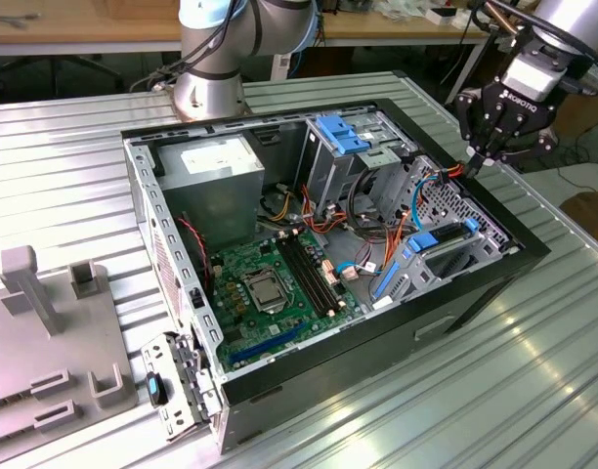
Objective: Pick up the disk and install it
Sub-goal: 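Insert the first disk wire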
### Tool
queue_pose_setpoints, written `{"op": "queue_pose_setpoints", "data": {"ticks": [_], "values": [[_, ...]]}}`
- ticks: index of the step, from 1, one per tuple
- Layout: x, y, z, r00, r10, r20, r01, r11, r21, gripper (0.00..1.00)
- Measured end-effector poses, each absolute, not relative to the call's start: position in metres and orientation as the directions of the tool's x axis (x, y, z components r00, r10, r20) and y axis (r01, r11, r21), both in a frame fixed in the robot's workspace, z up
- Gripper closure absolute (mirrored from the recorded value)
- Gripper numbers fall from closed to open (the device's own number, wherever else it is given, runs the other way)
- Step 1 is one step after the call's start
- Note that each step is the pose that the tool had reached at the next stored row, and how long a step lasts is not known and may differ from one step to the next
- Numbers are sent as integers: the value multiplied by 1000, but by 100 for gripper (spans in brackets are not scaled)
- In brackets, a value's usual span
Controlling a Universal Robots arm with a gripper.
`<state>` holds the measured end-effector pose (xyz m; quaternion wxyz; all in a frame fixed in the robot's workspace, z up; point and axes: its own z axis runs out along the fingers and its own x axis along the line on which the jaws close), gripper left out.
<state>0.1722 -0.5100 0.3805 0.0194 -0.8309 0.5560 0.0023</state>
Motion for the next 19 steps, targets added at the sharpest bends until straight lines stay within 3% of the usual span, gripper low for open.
{"op": "queue_pose_setpoints", "data": {"ticks": [19], "values": [[190, -497, 380, 533, -846, -23, -846, -533, -28, 89]]}}
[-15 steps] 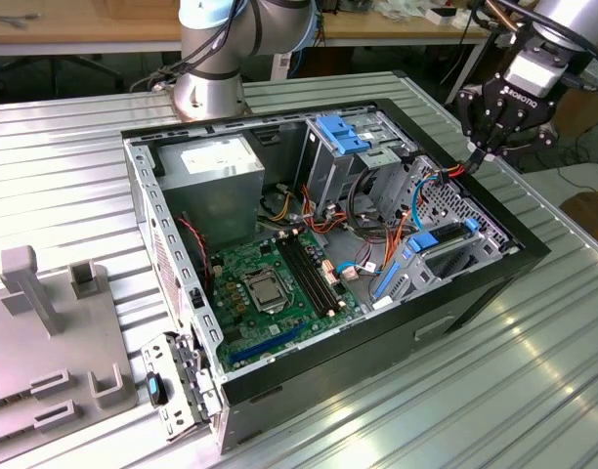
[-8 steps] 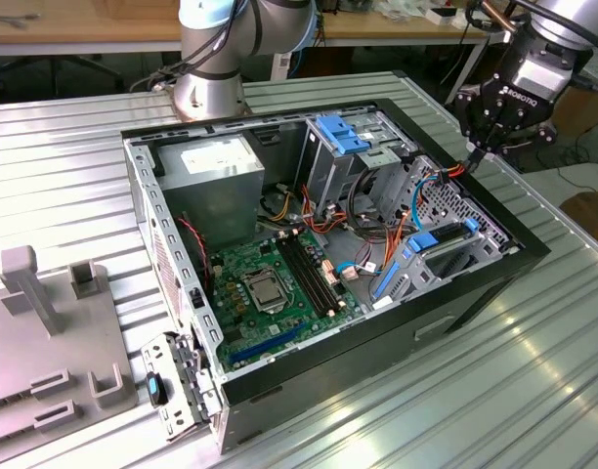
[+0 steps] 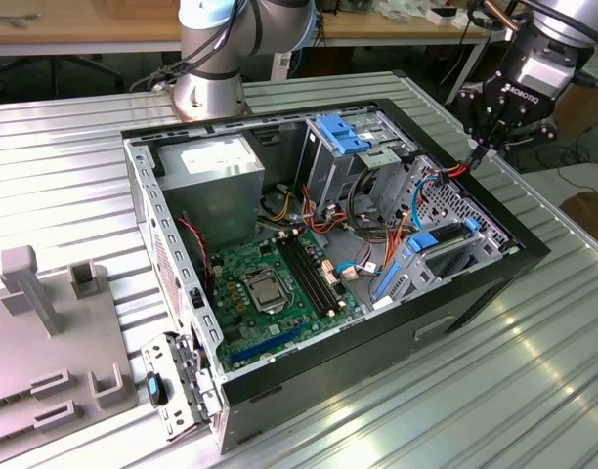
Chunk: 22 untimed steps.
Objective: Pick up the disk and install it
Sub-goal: 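Insert the first disk wire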
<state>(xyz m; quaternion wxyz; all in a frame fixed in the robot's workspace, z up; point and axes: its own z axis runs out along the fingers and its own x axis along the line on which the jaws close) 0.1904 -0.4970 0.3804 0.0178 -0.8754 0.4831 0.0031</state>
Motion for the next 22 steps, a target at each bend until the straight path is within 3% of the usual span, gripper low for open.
{"op": "queue_pose_setpoints", "data": {"ticks": [2, 5, 6, 7, 9, 10, 22], "values": [[192, -497, 380, 550, -835, -23, -835, -549, -28, 89], [194, -497, 380, 569, -822, -23, -823, -568, -28, 71], [194, -497, 380, 582, -813, -23, -813, -582, -28, 71], [195, -497, 380, 591, -806, -23, -806, -591, -28, 58], [195, -497, 380, 615, -788, -23, -788, -615, -28, 58], [195, -497, 380, 633, -774, -23, -774, -632, -28, 52], [195, -490, 373, 814, -581, -22, -581, -813, -27, 52]]}}
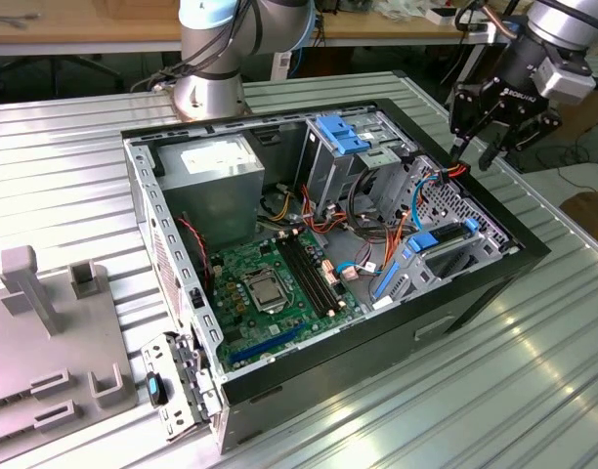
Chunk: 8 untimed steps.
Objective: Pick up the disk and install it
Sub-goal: 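Insert the first disk wire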
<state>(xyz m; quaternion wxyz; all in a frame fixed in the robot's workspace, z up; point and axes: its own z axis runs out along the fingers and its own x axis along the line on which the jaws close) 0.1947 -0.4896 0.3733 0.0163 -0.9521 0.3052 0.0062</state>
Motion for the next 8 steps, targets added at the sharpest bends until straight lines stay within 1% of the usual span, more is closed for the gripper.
{"op": "queue_pose_setpoints", "data": {"ticks": [4, 8], "values": [[195, -489, 370, 870, -493, -18, -493, -870, -21, 52], [195, -489, 369, 894, -447, 1, -447, -894, 16, 52]]}}
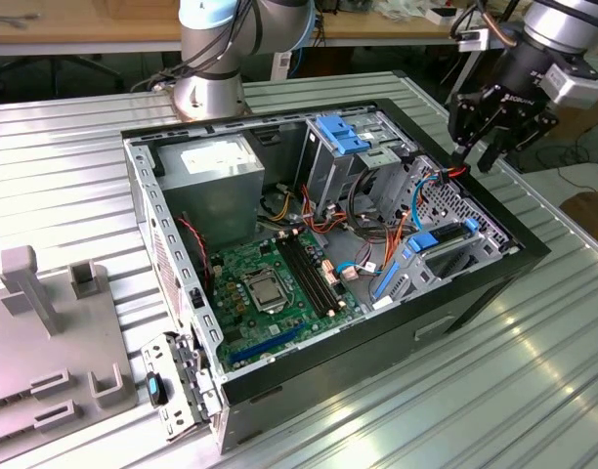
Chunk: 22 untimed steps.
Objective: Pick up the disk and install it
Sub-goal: 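Insert the first disk wire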
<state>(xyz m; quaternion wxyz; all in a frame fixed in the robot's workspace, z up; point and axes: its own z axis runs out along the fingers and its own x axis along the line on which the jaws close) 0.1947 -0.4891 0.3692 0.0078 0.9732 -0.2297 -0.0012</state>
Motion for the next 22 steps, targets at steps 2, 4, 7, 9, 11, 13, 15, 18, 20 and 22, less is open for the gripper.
{"op": "queue_pose_setpoints", "data": {"ticks": [2, 4, 7, 9, 11, 13, 15, 18, 20, 22], "values": [[195, -484, 369, 898, -441, 11, -441, -897, 35, 52], [194, -478, 369, 900, -435, 13, -435, -900, 39, 52], [194, -471, 368, 913, -407, 21, -407, -912, 57, 52], [194, -471, 368, 920, -391, 31, -392, -916, 79, 52], [194, -469, 368, 930, -365, 42, -368, -924, 107, 52], [194, -468, 367, 937, -346, 45, -349, -931, 113, 52], [194, -466, 366, 945, -325, 47, -328, -937, 120, 52], [194, -459, 365, 952, -301, 57, -306, -941, 148, 52], [194, -452, 365, 952, -299, 64, -306, -936, 172, 52], [194, -447, 364, 952, -298, 70, -306, -933, 191, 52]]}}
